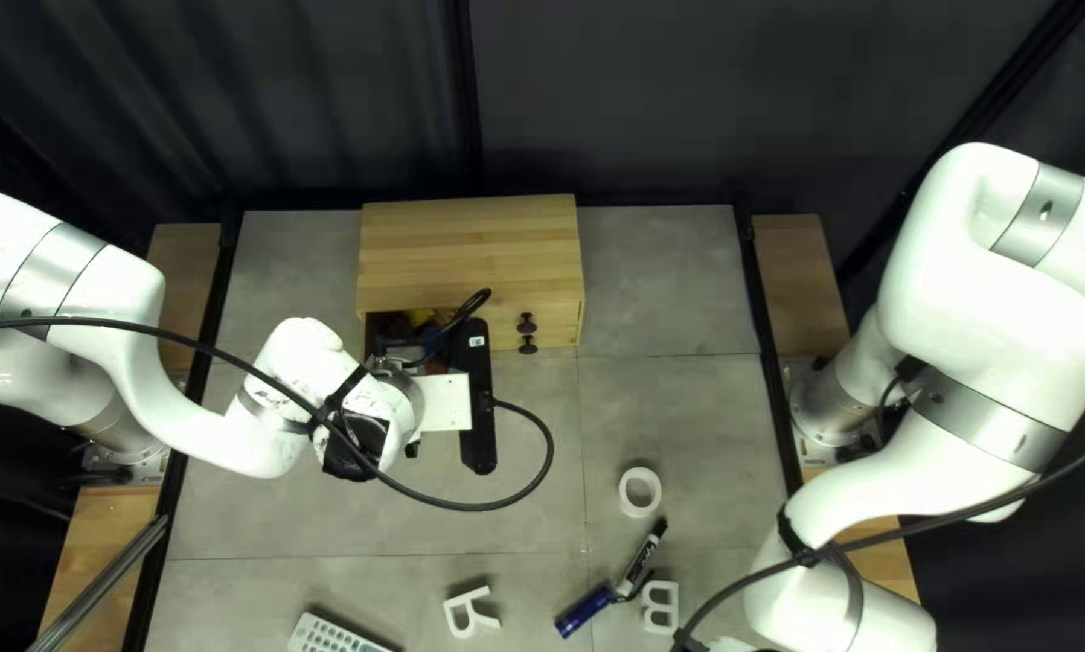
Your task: Open drawers and place objects into drawer and close
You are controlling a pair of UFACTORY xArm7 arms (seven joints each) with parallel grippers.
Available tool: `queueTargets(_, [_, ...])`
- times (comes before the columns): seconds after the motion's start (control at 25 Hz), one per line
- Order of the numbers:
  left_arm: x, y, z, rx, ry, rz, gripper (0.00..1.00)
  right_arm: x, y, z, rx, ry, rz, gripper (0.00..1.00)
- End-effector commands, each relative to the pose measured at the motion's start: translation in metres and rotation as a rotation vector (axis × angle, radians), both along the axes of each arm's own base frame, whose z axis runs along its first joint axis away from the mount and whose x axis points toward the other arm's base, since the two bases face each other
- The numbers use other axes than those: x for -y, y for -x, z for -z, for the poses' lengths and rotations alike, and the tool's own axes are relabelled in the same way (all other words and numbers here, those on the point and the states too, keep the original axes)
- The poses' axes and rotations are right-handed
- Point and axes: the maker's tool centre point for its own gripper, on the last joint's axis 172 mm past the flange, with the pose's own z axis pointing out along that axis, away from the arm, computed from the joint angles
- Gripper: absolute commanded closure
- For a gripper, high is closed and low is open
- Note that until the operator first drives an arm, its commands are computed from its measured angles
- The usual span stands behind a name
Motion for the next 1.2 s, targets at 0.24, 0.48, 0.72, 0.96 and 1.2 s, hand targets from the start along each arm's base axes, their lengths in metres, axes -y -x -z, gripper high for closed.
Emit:
queueTargets(0.24, [-0.009,0.001,0.007,-0.014,-0.044,0.042,0.00,0.000,0.000,0.000,0.000,0.000,0.000,0.00])
queueTargets(0.48, [-0.024,0.001,0.017,-0.025,-0.084,0.039,0.00,0.000,0.000,0.000,0.000,0.000,0.000,0.00])
queueTargets(0.72, [-0.033,0.004,0.014,-0.030,-0.104,0.026,0.00,0.000,0.000,0.000,0.000,0.000,0.000,0.00])
queueTargets(0.96, [-0.039,0.005,0.012,-0.031,-0.118,0.022,0.00,0.000,0.000,0.000,0.000,0.000,0.000,0.00])
queueTargets(1.2, [-0.043,0.003,0.011,-0.031,-0.131,0.020,0.00,0.000,0.000,0.000,0.000,0.000,0.000,0.00])
